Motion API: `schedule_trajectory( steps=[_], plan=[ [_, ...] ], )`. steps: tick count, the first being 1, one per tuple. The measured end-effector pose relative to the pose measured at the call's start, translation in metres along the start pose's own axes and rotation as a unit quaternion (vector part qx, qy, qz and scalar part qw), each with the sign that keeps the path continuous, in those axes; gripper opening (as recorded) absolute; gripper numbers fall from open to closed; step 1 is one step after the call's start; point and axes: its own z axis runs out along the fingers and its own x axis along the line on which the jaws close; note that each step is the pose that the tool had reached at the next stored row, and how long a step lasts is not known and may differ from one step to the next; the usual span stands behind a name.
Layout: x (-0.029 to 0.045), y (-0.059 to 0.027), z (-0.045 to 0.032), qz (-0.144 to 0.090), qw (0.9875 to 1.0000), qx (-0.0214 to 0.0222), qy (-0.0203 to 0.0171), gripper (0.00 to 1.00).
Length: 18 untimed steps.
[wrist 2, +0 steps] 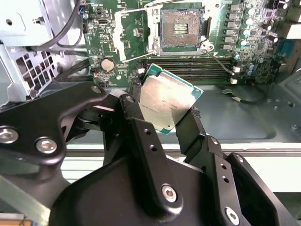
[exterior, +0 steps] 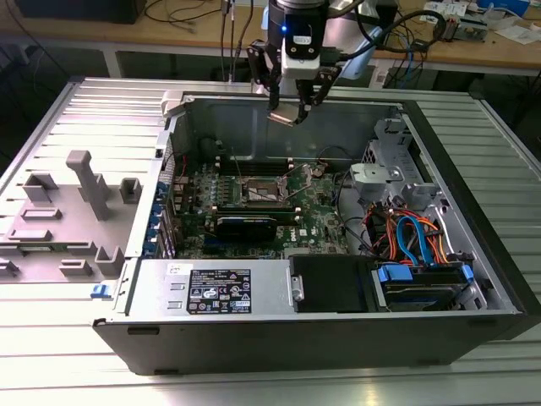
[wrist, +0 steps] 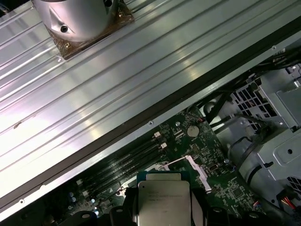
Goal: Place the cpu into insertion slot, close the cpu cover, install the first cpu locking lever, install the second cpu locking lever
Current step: 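Place the cpu into insertion slot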
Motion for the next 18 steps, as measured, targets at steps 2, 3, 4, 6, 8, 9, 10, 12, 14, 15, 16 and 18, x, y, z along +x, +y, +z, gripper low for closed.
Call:
schedule_trajectory(
  steps=[2, 3, 4, 6, 8, 9, 10, 12, 14, 15, 16, 18],
  plan=[
    [0.0, -0.0001, 0.001, 0.01, 1.0, 0.0001, -0.0005, 0.54],
    [0.0, -0.0001, 0.0014, 0.013, 0.9999, 0.0001, -0.0008, 0.54],
    [0.0, -0.0002, 0.002, 0.017, 0.9999, 0.0002, -0.001, 0.54],
    [-0.0002, -0.0006, 0.0032, 0.023, 0.9997, 0.0001, -0.0015, 0.54],
    [-0.0008, -0.0016, 0.004, 0.025, 0.9997, 0.0002, -0.0018, 0.54],
    [-0.0012, -0.0022, 0.0045, 0.027, 0.9996, 0.0001, -0.0019, 0.54],
    [-0.0014, -0.0027, 0.005, 0.028, 0.9996, 0.0002, -0.0021, 0.54],
    [-0.0015, -0.0027, 0.0059, 0.034, 0.9994, 0.0005, -0.0027, 0.54],
    [-0.0016, -0.0029, 0.0072, 0.043, 0.9991, 0.0008, -0.0037, 0.54],
    [-0.0016, -0.0029, 0.0081, 0.05, 0.9987, 0.001, -0.0045, 0.54],
    [-0.0016, -0.003, 0.0087, 0.056, 0.9984, 0.0011, -0.0052, 0.54],
    [-0.0016, -0.0031, 0.01, 0.07, 0.9976, 0.0009, -0.0063, 0.54]
  ],
)
